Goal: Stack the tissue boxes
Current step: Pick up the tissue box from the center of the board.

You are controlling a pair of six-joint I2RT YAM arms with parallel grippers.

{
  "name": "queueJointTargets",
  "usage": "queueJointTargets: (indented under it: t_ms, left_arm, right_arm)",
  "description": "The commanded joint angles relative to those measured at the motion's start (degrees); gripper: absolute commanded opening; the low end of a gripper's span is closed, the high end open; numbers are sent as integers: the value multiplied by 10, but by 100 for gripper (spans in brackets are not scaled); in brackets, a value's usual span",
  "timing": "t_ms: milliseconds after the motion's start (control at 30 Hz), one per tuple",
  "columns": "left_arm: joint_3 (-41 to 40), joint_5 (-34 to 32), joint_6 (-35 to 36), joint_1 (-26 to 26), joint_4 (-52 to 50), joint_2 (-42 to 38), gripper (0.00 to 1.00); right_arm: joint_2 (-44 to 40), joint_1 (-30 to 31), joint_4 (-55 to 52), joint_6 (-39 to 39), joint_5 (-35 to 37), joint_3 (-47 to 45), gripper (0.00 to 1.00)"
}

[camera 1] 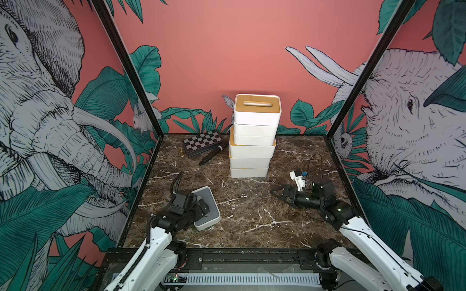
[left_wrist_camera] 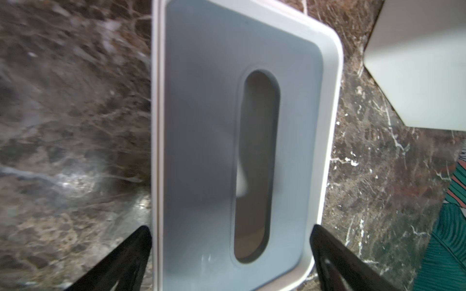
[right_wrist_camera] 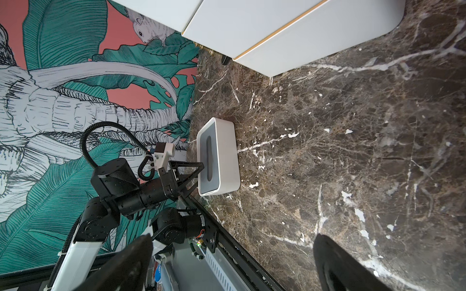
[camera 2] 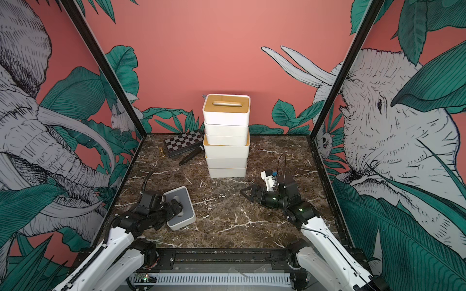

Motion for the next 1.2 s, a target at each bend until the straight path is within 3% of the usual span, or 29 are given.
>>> queueJointTargets:
  t_ms: [0,267,433,733,933,1167]
  left_arm:
    - [12,-58,-81,-67,56,21,99]
    - [67,-178,-206,-246,154,176,100]
    - [104,-213,-239,-283,129,191,100]
    - [108,-318,-302,-268,-89,22,100]
    - [103,-246,-263,-174,-83,11,99]
    - [103,-161,-222,-96,5,106,99]
  right_arm:
    - [1,4,28,0,2,-4,99]
    - [4,5,29,3,2,-5,99]
    - [-3,5,14,-4,6,-7,99]
    - [0,7,25,-6,9,-9,99]
    - [0,52,59,1,43,-10,99]
    - [-3,150,143,31,139,-48,99]
